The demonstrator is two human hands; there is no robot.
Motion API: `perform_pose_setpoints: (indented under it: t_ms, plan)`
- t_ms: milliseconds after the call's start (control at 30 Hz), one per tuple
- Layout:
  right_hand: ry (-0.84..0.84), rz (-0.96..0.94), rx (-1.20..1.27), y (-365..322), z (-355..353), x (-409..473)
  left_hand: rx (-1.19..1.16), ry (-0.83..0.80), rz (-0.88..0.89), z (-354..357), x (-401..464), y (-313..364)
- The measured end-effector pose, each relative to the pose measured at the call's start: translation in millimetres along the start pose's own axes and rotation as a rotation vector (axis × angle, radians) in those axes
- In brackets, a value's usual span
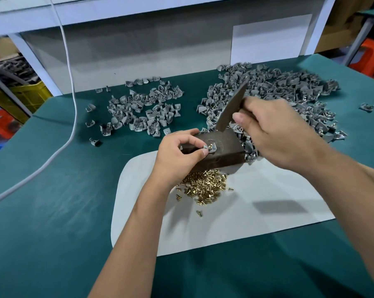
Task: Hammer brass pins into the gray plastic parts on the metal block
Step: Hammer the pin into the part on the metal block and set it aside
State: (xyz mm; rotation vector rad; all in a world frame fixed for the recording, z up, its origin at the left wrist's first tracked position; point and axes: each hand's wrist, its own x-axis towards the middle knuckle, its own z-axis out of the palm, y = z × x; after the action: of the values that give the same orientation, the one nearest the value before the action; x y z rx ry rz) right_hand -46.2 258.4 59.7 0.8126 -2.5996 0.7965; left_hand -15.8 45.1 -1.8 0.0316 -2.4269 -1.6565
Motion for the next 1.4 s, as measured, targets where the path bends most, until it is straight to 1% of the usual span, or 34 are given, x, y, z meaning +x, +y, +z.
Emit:
perform_pose_setpoints:
  t_ms: [33, 67, 167, 200, 267, 333, 367, 400, 467, 500, 533, 567, 633, 667, 700, 767, 800, 833, 867, 900, 967, 1000, 1100, 1133, 1167, 1200, 1267, 1300, 1333, 1400]
  plan:
    - [0.037, -0.014, -0.005, -3.5, 2.3, -0.3, -0.002, 0.002, 0.0, 0.1, 0.4, -0.2]
    - [0.019, -0.013, -0.027, -8.4, 6.6, -0.8, -0.005, 0.002, 0.0, 0.1, 0.8, -0.4]
    - [-0.231, 0.063, -0.151, -19.0, 22.6, -1.4, 0.003, 0.002, 0.004, -0.5, 0.4, 0.9]
    - [-0.25, 0.055, -0.202, -19.1, 22.1, 0.7, 0.01, -0.001, 0.005, -0.6, 0.0, 1.6]
    - [-0.198, 0.0, -0.29, -18.5, 14.7, 7.3, 0.015, 0.002, 0.005, -1.2, -0.4, 1.1]
    - [-0.03, -0.044, -0.246, -18.3, 11.7, 7.9, 0.027, 0.002, 0.0, -1.2, 0.2, 0.5]
    - [0.002, -0.038, -0.216, -20.2, 12.8, 6.6, 0.032, 0.005, -0.001, -1.2, 0.7, 0.2]
    - [-0.04, -0.013, -0.22, -23.0, 16.7, 5.2, 0.033, 0.008, -0.004, -0.7, 1.2, 0.0]
    - [-0.227, 0.045, -0.29, -26.5, 24.2, 2.7, 0.022, 0.011, -0.011, -0.2, 0.3, 1.3]
    - [-0.268, 0.054, -0.326, -25.9, 22.4, 4.4, 0.017, 0.009, -0.012, 0.1, -0.1, 2.2]
    - [-0.268, 0.048, -0.349, -25.9, 18.7, 8.2, 0.019, 0.012, -0.012, 0.2, -0.4, 2.6]
    - [-0.232, 0.027, -0.356, -25.7, 13.9, 10.9, 0.028, 0.015, -0.011, 0.0, -0.4, 2.5]
    - [-0.067, -0.017, -0.292, -24.1, 10.3, 10.5, 0.045, 0.015, -0.009, 0.1, 0.1, 2.2]
    - [-0.027, -0.015, -0.253, -25.9, 11.9, 8.1, 0.043, 0.019, -0.01, -0.2, 0.5, 1.8]
    - [-0.057, -0.005, -0.242, -28.1, 15.5, 5.2, 0.037, 0.02, -0.011, -0.2, 0.7, 1.9]
    - [-0.217, 0.044, -0.305, -30.2, 24.1, 1.2, 0.014, 0.016, -0.005, 0.4, -0.2, 2.7]
    - [-0.261, 0.059, -0.343, -29.7, 23.3, 3.0, 0.01, 0.013, -0.002, 1.2, -0.8, 3.5]
    - [-0.27, 0.052, -0.373, -30.0, 20.0, 7.5, 0.015, 0.016, -0.003, 0.9, -1.2, 3.9]
    - [-0.246, 0.031, -0.39, -30.7, 15.8, 10.8, 0.029, 0.014, -0.009, 1.0, -1.2, 3.7]
    - [-0.178, 0.008, -0.393, -30.6, 12.6, 11.8, 0.044, 0.009, -0.017, 0.7, -0.9, 3.6]
    - [0.005, 0.009, -0.284, -32.1, 13.8, 9.0, 0.05, 0.009, -0.025, 0.7, 0.5, 3.0]
    - [0.009, 0.026, -0.242, -33.2, 17.3, 5.6, 0.047, 0.01, -0.028, 0.7, 0.9, 2.3]
    - [-0.214, 0.118, -0.305, -31.1, 25.1, -1.9, 0.027, 0.005, -0.038, 1.5, 0.7, 2.5]
    - [-0.235, 0.121, -0.347, -28.3, 21.4, 0.4, 0.022, 0.005, -0.043, 1.5, 0.5, 2.5]
    - [-0.219, 0.101, -0.376, -26.1, 17.0, 2.9, 0.02, 0.005, -0.045, 1.0, 0.6, 2.2]
    - [-0.158, 0.07, -0.386, -23.5, 12.7, 3.7, 0.019, 0.002, -0.045, 0.7, 0.8, 2.0]
    - [0.019, 0.026, -0.289, -22.3, 11.9, 0.9, 0.023, 0.002, -0.04, 0.4, 1.1, 1.6]
    - [0.028, 0.024, -0.244, -25.1, 14.8, -1.9, 0.027, 0.003, -0.037, 0.5, 1.6, 1.5]
    - [-0.033, 0.038, -0.239, -27.7, 20.0, -4.9, 0.028, 0.005, -0.039, 0.6, 1.3, 1.3]
    - [-0.211, 0.103, -0.282, -27.8, 24.4, -6.6, 0.016, 0.008, -0.048, 1.3, 0.7, 1.6]
